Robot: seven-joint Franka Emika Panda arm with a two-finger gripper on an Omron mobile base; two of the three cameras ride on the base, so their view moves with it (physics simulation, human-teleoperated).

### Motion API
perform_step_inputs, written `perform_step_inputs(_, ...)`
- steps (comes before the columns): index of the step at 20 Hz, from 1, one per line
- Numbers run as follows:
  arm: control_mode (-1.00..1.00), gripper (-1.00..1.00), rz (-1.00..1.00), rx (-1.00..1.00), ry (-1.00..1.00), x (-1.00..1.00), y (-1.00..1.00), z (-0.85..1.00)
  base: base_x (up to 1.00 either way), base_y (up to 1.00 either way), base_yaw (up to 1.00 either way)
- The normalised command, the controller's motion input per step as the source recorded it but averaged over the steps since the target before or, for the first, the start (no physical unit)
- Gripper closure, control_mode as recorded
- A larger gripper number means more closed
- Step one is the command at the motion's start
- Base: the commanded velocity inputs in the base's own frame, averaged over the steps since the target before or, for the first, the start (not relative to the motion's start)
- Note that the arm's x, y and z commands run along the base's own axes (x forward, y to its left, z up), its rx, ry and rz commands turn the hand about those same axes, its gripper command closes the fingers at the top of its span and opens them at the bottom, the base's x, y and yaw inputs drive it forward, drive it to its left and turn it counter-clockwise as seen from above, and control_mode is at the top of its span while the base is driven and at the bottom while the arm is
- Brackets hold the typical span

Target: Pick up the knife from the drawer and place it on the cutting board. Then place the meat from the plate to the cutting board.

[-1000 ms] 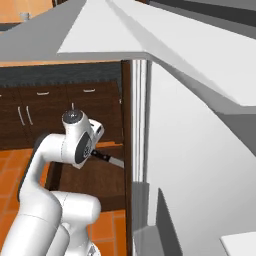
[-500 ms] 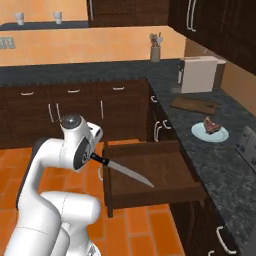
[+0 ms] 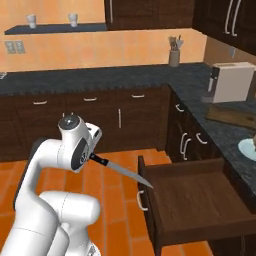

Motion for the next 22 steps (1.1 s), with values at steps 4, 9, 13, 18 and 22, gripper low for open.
perform_step_inputs(4, 1.00, 1.00, 0.00, 0.00, 0.00, 0.00, 0.00, 0.00, 1.00, 0.20, 0.00)
perform_step_inputs(9, 1.00, 1.00, 0.00, 0.00, 0.00, 0.00, 0.00, 0.00, 1.00, 0.16, -0.01)
perform_step_inputs(13, 1.00, 1.00, 0.00, 0.00, 0.00, 0.00, 0.00, 0.00, 1.00, 0.02, -0.28)
perform_step_inputs(18, 1.00, 1.00, 0.00, 0.00, 0.00, 0.00, 0.00, 0.00, 0.95, 0.02, -0.57)
perform_step_inputs(22, 1.00, 1.00, 0.00, 0.00, 0.00, 0.00, 0.00, 0.00, 0.67, 0.02, -0.77)
